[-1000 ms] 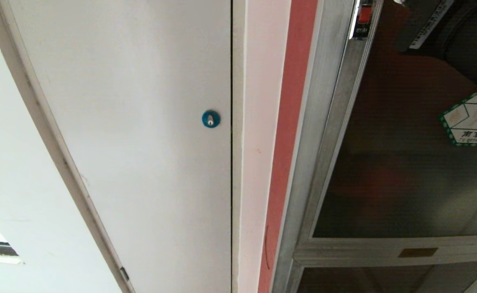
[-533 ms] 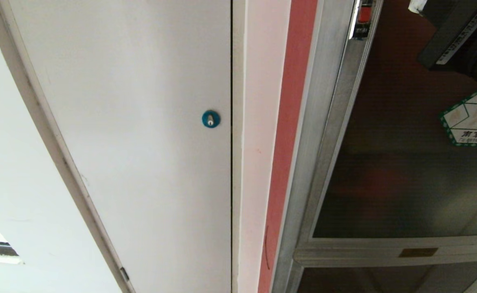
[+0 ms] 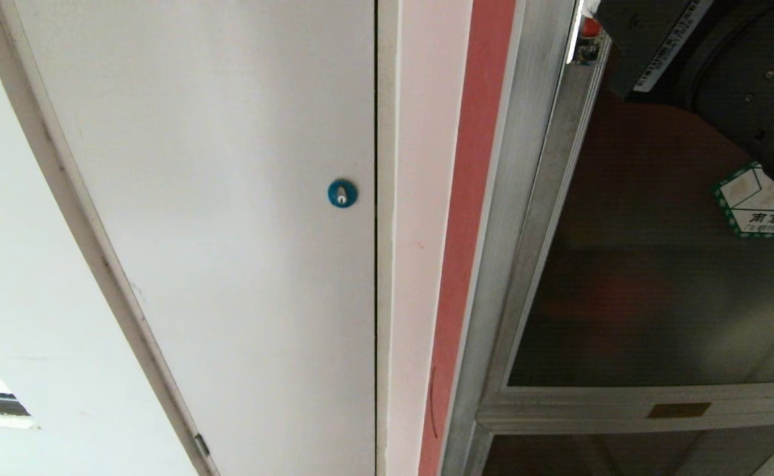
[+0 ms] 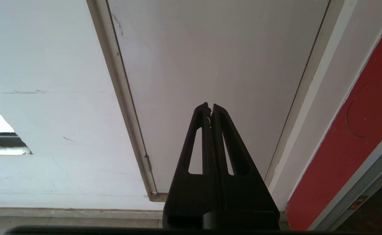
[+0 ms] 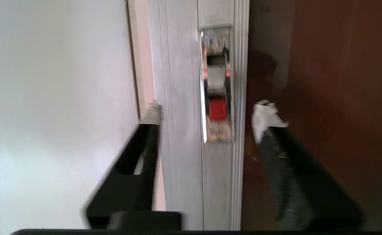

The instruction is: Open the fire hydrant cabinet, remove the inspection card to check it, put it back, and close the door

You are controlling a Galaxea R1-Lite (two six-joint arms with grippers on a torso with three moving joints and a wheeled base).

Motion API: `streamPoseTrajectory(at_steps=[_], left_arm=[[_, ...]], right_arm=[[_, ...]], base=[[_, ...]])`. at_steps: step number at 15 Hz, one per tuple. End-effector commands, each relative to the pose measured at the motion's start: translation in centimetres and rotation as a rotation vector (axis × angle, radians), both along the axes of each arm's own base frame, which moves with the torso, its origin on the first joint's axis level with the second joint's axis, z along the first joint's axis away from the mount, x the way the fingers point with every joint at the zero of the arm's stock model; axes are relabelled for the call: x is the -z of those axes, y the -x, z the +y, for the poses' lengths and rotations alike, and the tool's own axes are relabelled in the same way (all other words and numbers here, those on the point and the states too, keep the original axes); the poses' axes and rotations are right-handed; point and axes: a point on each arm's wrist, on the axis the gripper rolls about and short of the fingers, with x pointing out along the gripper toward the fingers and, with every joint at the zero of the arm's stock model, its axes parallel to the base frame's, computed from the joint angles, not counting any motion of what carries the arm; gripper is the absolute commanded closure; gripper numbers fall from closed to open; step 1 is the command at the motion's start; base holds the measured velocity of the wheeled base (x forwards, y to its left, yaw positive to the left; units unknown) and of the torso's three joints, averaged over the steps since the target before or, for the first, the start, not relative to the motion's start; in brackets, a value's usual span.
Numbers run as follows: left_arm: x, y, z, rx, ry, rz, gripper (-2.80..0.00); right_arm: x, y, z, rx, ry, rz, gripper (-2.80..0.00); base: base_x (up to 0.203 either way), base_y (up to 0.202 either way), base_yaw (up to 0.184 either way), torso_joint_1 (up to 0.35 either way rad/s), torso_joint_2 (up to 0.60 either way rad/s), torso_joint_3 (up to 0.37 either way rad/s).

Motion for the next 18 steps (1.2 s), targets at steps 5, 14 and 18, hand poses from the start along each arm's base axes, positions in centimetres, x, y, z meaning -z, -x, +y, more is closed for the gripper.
streamPoseTrajectory(at_steps=[5,14,18], left_arm=[[0.0,0.0,0.0,0.0,0.001,0.0,0.0],[0.0,0.0,0.0,0.0,0.0,0.001,0.0],[0.0,0.0,0.0,0.0,0.0,0.001,0.0]], right_arm=[[-0.3,-1.7,0.0,0.06,-0.005,-0.004,-2.8],[-0.4,-3.5,-0.1,0.102,-0.001,-0.006,0.0],[-1.0,-3.9,-0.2,0.097,-0.004,-0.027,0.0]], base=[[0.0,0.0,0.0,0.0,0.0,0.0],[0.0,0.0,0.0,0.0,0.0,0.0],[0.0,0.0,0.0,0.0,0.0,0.0]])
